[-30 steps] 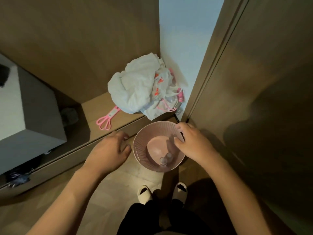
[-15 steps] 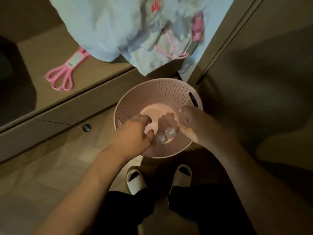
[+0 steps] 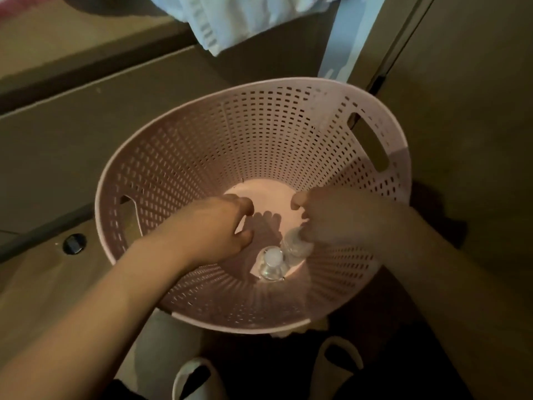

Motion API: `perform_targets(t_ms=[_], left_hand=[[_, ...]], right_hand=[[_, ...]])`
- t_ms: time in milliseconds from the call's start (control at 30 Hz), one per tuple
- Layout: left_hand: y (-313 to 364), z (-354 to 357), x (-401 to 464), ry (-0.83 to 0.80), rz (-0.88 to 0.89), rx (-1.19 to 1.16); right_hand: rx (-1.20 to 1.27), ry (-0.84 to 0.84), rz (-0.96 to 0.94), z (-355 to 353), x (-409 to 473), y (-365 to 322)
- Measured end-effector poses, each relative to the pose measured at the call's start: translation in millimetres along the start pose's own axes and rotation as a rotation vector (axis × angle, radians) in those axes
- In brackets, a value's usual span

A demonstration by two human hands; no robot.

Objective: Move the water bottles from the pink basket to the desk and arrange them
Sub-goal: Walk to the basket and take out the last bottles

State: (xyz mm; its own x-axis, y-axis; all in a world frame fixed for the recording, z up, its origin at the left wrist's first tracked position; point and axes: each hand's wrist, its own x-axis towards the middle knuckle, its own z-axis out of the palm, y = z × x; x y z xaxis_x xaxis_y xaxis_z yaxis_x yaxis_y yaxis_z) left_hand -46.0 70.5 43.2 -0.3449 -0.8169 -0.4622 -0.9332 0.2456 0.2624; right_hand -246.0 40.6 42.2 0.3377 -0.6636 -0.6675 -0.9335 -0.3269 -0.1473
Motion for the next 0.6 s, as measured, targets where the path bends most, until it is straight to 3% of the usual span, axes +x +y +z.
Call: perform_targets(t_ms=[100,333,600], left_hand=[[5.1,-3.5,-9.9,-0.094,-0.007,0.008],[34.5,4.3,14.0,-0.364,0.03,0.273],[58.3,31.8,42.3,-0.507,0.0,0.395]], right_hand=[[-0.032,-0.042,-0.005,-9.6,-8.2,-8.8],[-0.146,-0.109,0.091,33.2,13.0,-4.9],[-0.058,-0.068,0.089,47.4,29.4,-1.2]])
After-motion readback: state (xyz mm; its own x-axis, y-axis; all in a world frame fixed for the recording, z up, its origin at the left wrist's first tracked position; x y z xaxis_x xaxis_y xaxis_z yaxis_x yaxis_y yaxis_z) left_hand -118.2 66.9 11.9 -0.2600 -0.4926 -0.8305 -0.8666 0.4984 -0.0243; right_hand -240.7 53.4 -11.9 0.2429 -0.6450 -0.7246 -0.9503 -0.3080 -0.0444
